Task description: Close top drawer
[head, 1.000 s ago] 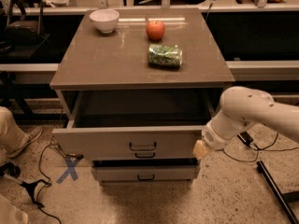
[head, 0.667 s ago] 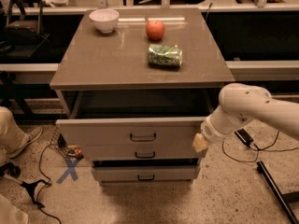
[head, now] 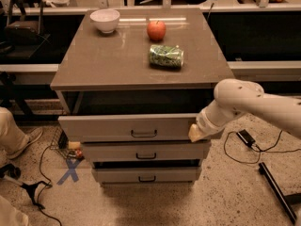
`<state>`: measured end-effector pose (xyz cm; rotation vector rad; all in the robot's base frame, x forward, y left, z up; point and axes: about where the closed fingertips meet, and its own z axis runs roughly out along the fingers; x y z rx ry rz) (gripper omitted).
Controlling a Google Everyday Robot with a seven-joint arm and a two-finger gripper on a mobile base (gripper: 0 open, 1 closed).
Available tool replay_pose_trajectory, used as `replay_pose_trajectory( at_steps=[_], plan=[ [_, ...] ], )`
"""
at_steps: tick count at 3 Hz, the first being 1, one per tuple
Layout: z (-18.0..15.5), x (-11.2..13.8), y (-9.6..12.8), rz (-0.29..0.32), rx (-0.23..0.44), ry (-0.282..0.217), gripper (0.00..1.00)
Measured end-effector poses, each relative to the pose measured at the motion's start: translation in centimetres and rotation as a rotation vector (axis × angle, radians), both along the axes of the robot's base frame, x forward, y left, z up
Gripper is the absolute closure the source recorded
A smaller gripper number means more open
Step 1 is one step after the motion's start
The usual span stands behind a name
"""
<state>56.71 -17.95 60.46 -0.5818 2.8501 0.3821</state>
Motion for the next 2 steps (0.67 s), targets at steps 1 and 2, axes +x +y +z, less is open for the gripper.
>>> replay_pose_trajectory(
  at_steps=[1,2],
  plan=[
    [0.1,2.4,0.4,-0.028,0.007,-0.031,1.0],
    [0.7,3.6,0.4,-0.061,0.01,-0.07,1.0]
  ],
)
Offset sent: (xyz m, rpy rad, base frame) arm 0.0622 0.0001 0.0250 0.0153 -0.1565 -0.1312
